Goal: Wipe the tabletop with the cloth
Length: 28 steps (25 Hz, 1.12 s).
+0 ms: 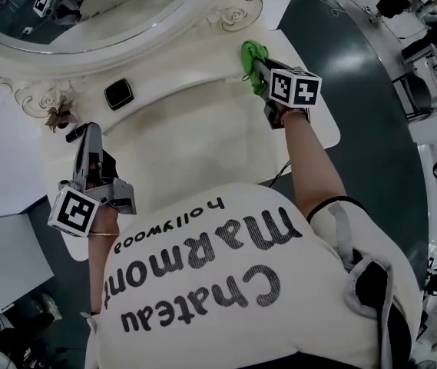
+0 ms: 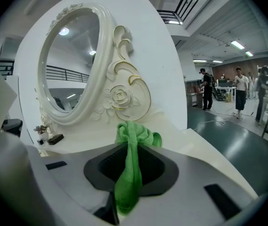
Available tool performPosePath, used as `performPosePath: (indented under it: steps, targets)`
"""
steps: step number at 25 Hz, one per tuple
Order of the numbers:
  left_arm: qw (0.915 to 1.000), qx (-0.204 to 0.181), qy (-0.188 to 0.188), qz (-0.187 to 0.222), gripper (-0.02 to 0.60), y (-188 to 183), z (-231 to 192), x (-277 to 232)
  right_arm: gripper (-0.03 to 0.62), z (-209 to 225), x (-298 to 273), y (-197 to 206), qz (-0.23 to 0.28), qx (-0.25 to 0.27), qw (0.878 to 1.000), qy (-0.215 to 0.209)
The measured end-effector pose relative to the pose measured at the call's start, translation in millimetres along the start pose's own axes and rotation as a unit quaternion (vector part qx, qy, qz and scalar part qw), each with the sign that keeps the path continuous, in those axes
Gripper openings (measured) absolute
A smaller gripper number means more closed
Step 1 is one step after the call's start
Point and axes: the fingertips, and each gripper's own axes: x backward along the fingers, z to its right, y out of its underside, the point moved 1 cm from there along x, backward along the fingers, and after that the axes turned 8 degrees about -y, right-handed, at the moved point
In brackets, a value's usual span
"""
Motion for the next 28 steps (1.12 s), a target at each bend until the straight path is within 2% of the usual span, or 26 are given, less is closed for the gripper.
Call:
performPosePath:
  steps: [15,28]
  targets:
    - [0.9999,-0.002,-0.01,0.006,0.008,-0.9,1.4,11.1,0.08,40.7,13.1,-8.9,0.017,-0.035,0.999,0.028]
    - [0.9991,-0.005,-0.035,0.024,0.009,-9.5,-7.5,38.5,0.08,64.4,14.6,-15.8,0.026,-0.058,0.997,0.045]
